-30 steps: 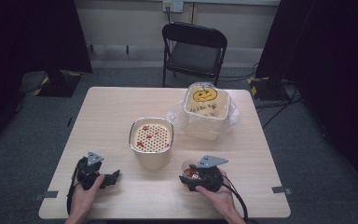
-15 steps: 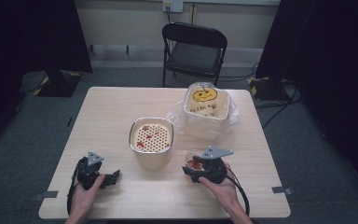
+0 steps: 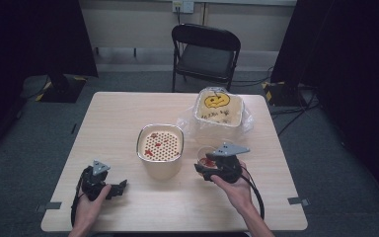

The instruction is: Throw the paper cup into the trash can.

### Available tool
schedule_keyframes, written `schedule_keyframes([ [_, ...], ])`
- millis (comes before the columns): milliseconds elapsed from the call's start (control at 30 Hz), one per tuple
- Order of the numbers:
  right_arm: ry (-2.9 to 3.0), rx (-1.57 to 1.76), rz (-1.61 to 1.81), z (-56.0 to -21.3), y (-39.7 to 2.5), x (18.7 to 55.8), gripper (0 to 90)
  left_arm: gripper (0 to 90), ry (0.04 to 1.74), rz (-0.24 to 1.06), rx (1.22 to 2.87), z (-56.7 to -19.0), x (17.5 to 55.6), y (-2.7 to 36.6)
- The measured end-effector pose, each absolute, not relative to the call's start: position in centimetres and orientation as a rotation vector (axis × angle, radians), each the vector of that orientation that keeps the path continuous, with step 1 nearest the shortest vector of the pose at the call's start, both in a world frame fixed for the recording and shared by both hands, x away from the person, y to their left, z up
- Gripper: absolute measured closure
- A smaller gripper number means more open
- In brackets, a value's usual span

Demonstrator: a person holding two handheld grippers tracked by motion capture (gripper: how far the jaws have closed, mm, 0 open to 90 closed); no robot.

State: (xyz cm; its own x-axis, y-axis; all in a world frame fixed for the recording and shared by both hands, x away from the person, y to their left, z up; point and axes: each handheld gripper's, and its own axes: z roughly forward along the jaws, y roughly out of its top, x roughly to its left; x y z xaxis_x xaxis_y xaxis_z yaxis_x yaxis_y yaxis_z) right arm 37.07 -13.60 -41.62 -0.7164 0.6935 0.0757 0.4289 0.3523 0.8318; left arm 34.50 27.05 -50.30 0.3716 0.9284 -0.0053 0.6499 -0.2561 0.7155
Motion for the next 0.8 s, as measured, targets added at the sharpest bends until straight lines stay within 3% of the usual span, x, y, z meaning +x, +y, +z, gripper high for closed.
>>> schedule_keyframes([
  [800,2.268,0.898,1.191,-35.5,-11.0,41.1,41.0,0.0,1.353,0.564,2.006,-50.3,34.5,27.1],
])
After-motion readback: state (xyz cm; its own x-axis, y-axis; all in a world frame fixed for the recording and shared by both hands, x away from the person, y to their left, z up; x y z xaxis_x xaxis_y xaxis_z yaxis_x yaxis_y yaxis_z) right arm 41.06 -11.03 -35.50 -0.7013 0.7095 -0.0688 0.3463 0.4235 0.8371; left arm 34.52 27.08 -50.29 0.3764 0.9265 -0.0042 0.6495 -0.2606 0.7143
